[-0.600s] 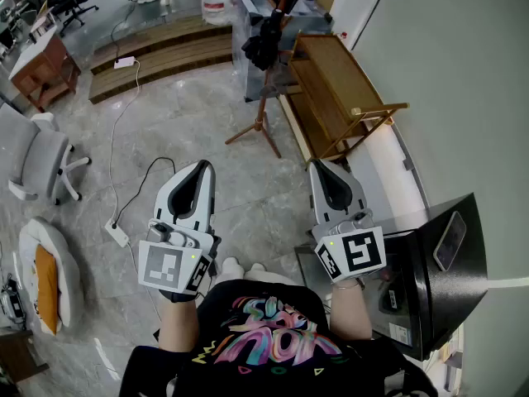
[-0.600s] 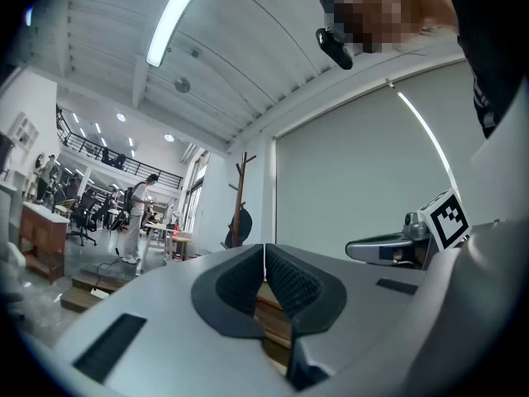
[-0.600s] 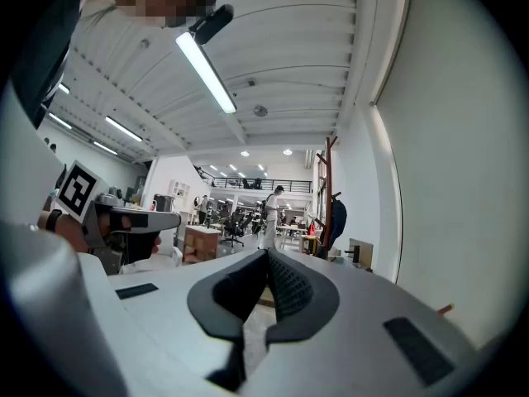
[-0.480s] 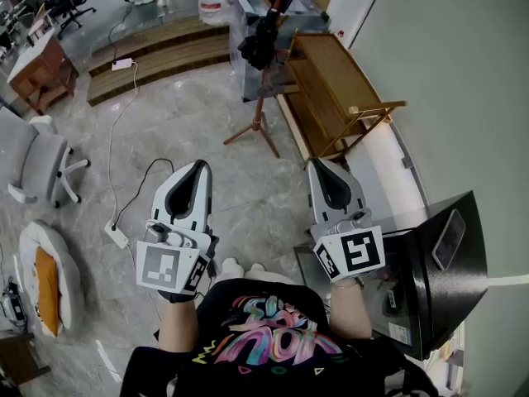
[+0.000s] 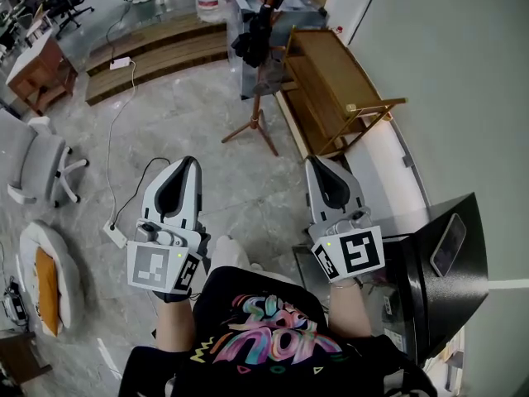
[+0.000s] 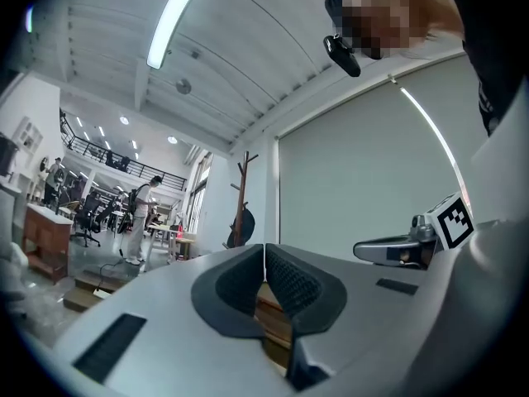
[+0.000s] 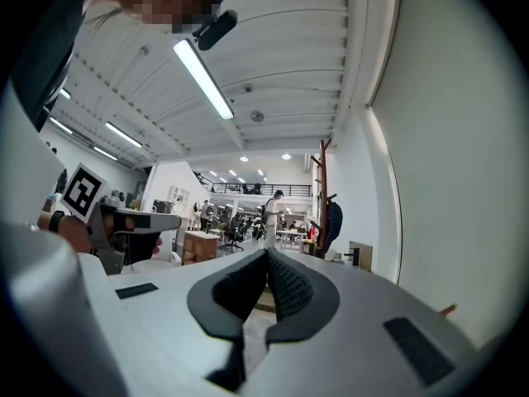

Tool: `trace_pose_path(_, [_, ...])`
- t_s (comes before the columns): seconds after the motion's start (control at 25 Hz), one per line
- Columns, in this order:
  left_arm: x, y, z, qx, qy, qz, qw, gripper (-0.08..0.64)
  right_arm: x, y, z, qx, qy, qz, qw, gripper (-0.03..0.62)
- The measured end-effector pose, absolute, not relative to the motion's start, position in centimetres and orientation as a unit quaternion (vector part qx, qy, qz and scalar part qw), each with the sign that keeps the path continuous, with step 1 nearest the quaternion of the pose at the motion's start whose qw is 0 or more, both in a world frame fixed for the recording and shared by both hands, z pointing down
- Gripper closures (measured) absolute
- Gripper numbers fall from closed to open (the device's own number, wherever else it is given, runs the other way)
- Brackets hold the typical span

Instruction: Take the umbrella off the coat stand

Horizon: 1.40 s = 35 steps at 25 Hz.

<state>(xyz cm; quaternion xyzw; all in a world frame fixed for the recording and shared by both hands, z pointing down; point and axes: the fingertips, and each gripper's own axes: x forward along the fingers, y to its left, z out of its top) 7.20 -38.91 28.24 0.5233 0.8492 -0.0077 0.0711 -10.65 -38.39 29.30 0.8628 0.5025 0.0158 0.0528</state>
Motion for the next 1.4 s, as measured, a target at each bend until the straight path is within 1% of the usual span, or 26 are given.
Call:
trace_pose_path(0.16, [7.1,-35.5,29.1,0.523,0.849,-0.008,0.068,0.531,-11.1,-35.2,30.2,0.862,0.505,0.015,0.046,0.577])
trace_pose_path(0.32, [7.5,-29.5,30.2,0.516,0.853,-0.007,0.074,0.531,-10.7,-29.6,31.5,0.858,0.511,0.019,0.043,0.577])
trace_pose_path(0.56, [9.4,-16.0,30.4,0.491,0.868,-0.013,0.079,0.531,-8.0,-17.1,31.9,0.848,0.527,0.024,0.049,0.577])
trace_pose_path(0.76, [11.5,-3.1,29.2,0.473,0.878,-0.022,0.073,0.531,-5.9,-5.1,30.6,0.837,0.545,0.02,0.053,0.577])
trace_pose_path(0.92, [13.1,4.8,28.1,0.455,0.887,-0.024,0.073,0.531,-4.4,2.3,29.3,0.824,0.564,0.013,0.057,0.577])
trace_pose_path(1.16, [13.5,11.6,27.5,0.422,0.903,-0.024,0.073,0.531,-3.8,8.7,28.7,0.805,0.591,0.01,0.053,0.577])
trace_pose_path(1.4, [12.6,14.5,28.3,0.413,0.908,-0.009,0.064,0.531,-4.4,11.4,29.0,0.798,0.6,0.02,0.047,0.577])
